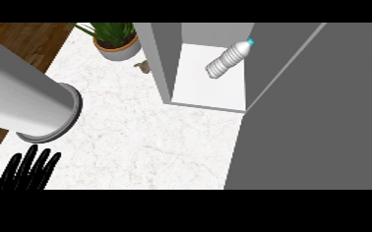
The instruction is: Pick up the bottled water, place it into the cabinet and close the cabinet
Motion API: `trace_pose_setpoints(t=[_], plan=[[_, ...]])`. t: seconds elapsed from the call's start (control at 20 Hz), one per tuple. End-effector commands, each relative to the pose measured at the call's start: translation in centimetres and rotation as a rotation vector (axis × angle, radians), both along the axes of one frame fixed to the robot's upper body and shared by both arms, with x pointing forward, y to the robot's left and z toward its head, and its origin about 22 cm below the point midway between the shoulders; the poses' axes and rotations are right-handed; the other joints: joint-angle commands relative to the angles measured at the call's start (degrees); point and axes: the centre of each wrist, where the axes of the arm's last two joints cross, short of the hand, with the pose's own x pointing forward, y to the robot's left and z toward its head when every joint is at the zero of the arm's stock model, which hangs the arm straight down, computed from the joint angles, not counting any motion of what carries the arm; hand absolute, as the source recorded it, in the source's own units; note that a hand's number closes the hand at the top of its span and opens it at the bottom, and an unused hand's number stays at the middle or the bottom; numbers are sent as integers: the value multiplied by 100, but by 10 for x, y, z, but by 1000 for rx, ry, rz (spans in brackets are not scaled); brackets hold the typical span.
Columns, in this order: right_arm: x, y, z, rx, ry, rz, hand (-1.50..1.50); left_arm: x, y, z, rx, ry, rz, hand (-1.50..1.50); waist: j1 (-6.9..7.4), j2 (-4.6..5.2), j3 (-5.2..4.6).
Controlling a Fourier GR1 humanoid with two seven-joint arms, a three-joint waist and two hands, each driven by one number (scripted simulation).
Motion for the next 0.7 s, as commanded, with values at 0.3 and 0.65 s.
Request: trace_pose_setpoints(t=[0.3, 0.65], plan=[[21, 24, 10, -158, -45, 176, 150, 6, 23, 13, 11, -25, -36, -150, 315, 103, -41], [35, 39, 9, -109, 3, 145, 150, 8, 32, 19, 27, -21, -47, -150, 348, 135, -41]])
